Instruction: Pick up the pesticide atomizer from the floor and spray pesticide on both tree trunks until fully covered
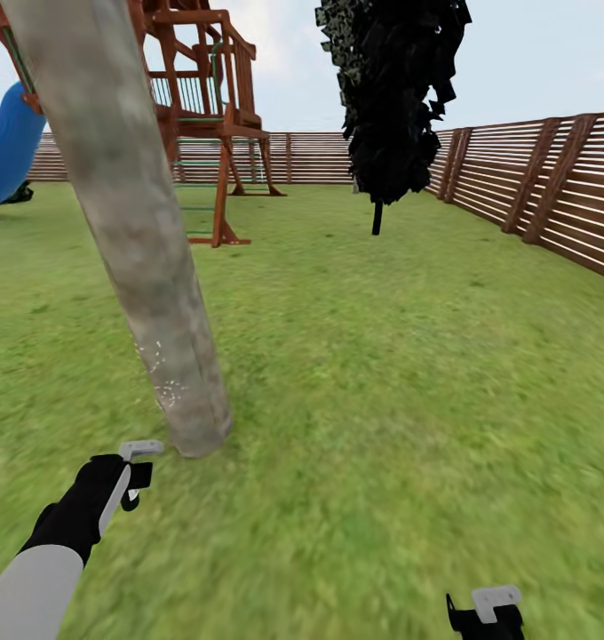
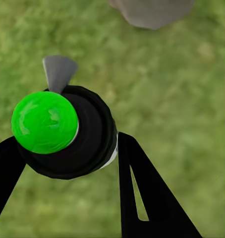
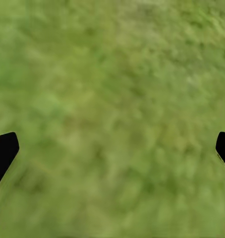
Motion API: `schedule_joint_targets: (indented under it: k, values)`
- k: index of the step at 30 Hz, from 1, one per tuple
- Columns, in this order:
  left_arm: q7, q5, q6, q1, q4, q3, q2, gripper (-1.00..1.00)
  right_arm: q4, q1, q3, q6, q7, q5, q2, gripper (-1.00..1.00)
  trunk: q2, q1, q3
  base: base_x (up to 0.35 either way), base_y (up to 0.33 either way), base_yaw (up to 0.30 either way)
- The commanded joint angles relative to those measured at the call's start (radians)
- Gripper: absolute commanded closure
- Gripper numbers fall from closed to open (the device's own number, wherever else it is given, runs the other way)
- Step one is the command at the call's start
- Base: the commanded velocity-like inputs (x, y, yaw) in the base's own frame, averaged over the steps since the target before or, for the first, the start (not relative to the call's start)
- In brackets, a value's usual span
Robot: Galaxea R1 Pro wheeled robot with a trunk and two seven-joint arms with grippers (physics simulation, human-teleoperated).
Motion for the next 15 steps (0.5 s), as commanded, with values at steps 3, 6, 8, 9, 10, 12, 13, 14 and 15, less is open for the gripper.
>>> schedule_joint_targets:
  k: [3,6,8,9,10,12,13,14,15]
  values:
    - [0.007,-0.006,0.005,-0.001,-0.001,0.001,0.0,1.0,0.002,-0.001,-0.005,-0.003,-0.005,0.011,0.0,-1.0,0.0,0.0,-0.001,0.17,-0.226,0.102]
    - [0.007,-0.006,0.005,-0.001,-0.001,0.001,0.0,1.0,0.002,-0.001,-0.005,-0.003,-0.005,0.011,0.0,-1.0,0.0,0.0,-0.001,0.033,-0.265,0.009]
    - [0.007,-0.007,0.005,-0.001,-0.001,0.001,0.001,1.0,0.002,-0.001,-0.005,-0.004,-0.005,0.011,0.0,-1.0,0.0,0.0,-0.001,0.002,-0.272,0.001]
    - [0.007,-0.007,0.005,-0.001,-0.001,0.001,0.001,1.0,0.002,-0.001,-0.005,-0.004,-0.005,0.011,0.0,-1.0,0.0,0.0,-0.001,0.0,-0.273,0.0]
    - [0.007,-0.007,0.005,-0.001,-0.001,0.001,0.001,1.0,0.002,-0.001,-0.005,-0.004,-0.005,0.011,0.0,-1.0,0.0,0.0,-0.001,0.0,-0.273,0.0]
    - [0.007,-0.006,0.005,-0.001,-0.001,0.001,0.0,1.0,0.002,-0.001,-0.005,-0.004,-0.005,0.011,0.0,-1.0,0.0,0.0,-0.001,0.0,-0.273,0.0]
    - [0.007,-0.006,0.005,-0.001,-0.001,0.001,0.0,1.0,0.002,-0.001,-0.005,-0.004,-0.005,0.011,0.0,-1.0,0.0,0.0,-0.001,0.0,-0.273,0.0]
    - [0.007,-0.006,0.005,-0.001,-0.001,0.001,0.0,1.0,0.002,-0.001,-0.005,-0.004,-0.005,0.011,0.0,-1.0,0.0,0.0,-0.001,0.0,-0.273,0.0]
    - [0.007,-0.006,0.005,-0.001,-0.002,0.002,0.001,1.0,0.002,-0.001,-0.005,-0.004,-0.005,0.011,0.0,-1.0,0.0,0.0,-0.001,0.0,-0.273,0.0]
